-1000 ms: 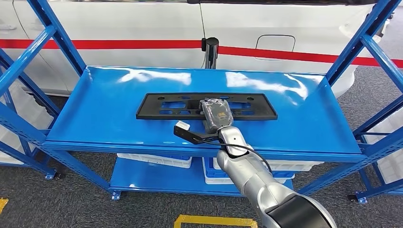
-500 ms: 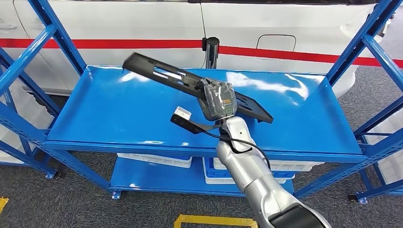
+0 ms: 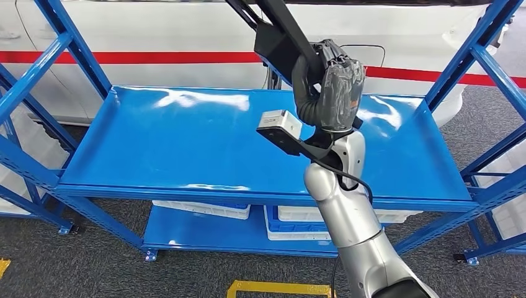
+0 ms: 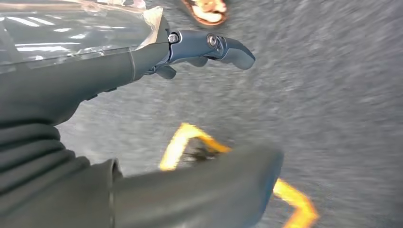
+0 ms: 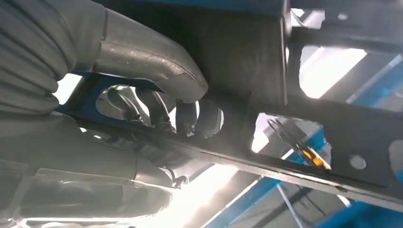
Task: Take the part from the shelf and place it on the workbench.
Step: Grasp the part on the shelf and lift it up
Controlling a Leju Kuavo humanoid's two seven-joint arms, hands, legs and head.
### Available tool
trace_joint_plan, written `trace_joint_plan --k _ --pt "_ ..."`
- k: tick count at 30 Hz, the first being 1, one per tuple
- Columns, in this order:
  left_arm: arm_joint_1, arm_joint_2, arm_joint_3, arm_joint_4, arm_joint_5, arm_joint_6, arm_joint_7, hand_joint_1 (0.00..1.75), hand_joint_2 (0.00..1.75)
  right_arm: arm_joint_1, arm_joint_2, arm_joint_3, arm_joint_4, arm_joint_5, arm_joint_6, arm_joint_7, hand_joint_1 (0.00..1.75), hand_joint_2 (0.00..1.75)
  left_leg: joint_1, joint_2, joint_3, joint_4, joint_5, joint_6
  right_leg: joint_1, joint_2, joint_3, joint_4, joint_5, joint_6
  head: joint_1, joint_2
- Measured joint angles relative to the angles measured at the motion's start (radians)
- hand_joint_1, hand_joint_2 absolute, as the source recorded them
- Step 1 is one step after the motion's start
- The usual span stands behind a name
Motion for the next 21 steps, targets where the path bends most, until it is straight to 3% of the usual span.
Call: trace_joint_plan --k 5,8,11,13,15,16,17,18,20,21 --pt "-0.005 -0.001 0.016 0.0 0.019 -0.003 0.042 0.0 1.75 0.009 -0.009 0.021 -0.007 -0.1 0.01 -0.02 1.75 1.75 -0.001 0.0 -0.001 0.003 -0.002 0.003 -0.006 0.0 0.001 -0.001 0.001 0.003 0.0 0.0" --pt "-0.007 -0.001 0.024 0.0 0.019 0.002 0.087 0.0 1.75 0.02 -0.014 0.025 -0.002 -0.164 0.04 -0.022 1.75 1.75 -0.001 -0.001 -0.004 0.008 -0.004 0.01 -0.017 -0.001 0.003 -0.003 0.003 0.012 0.0 0.0" --pt "-0.009 -0.001 0.025 0.0 0.011 -0.011 0.113 0.0 1.75 0.031 -0.021 0.025 0.0 -0.205 0.058 -0.031 1.75 1.75 0.004 0.001 -0.001 -0.003 0.011 0.023 -0.015 -0.001 -0.003 0.008 -0.003 0.018 0.0 0.0" --pt "-0.011 -0.002 0.025 0.0 -0.002 -0.022 0.122 0.0 1.75 0.04 -0.029 0.024 0.0 -0.218 0.064 -0.034 1.75 1.75 0.008 0.004 0.0 -0.015 0.022 0.033 -0.011 -0.001 -0.035 0.081 -0.053 0.007 0.002 0.0" --pt "-0.011 -0.002 0.024 0.0 -0.013 -0.03 0.128 0.0 1.75 0.053 -0.038 0.022 0.0 -0.226 0.071 -0.035 1.75 1.75 0.007 0.005 -0.007 -0.016 0.027 0.037 -0.01 -0.002 -0.091 0.224 -0.126 -0.006 0.005 0.0" --pt "-0.011 -0.002 0.024 0.0 -0.017 -0.033 0.131 0.0 1.75 0.061 -0.043 0.021 0.001 -0.228 0.074 -0.035 1.75 1.75 0.007 0.005 -0.011 -0.015 0.029 0.037 -0.01 -0.002 -0.11 0.282 -0.149 -0.007 0.006 0.0" --pt "-0.011 -0.002 0.023 0.001 -0.02 -0.034 0.134 0.0 1.75 0.067 -0.047 0.02 0.001 -0.23 0.076 -0.035 1.75 1.75 0.007 0.005 -0.015 -0.014 0.032 0.035 -0.01 -0.002 -0.113 0.306 -0.157 -0.003 0.006 0.0" --pt "-0.011 -0.002 0.023 0.001 -0.022 -0.035 0.136 0.0 1.75 0.071 -0.049 0.02 0.002 -0.231 0.078 -0.035 1.75 1.75 0.008 0.005 -0.02 -0.013 0.035 0.032 -0.01 -0.002 -0.092 0.285 -0.148 0.004 0.007 0.0" --pt "-0.012 -0.003 0.022 0.001 -0.023 -0.037 0.14 0.0 1.75 0.073 -0.052 0.019 0.002 -0.231 0.083 -0.035 1.75 1.75 0.009 0.005 -0.029 -0.004 0.038 0.025 -0.014 -0.003 -0.006 0.147 -0.11 0.019 0.007 0.0" --pt "-0.012 -0.004 0.022 0.001 -0.023 -0.039 0.141 0.0 1.75 0.074 -0.052 0.019 0.002 -0.231 0.084 -0.036 1.75 1.75 0.009 0.004 -0.035 0.002 0.04 0.02 -0.013 -0.001 0.033 0.087 -0.093 0.021 0.007 0.0"
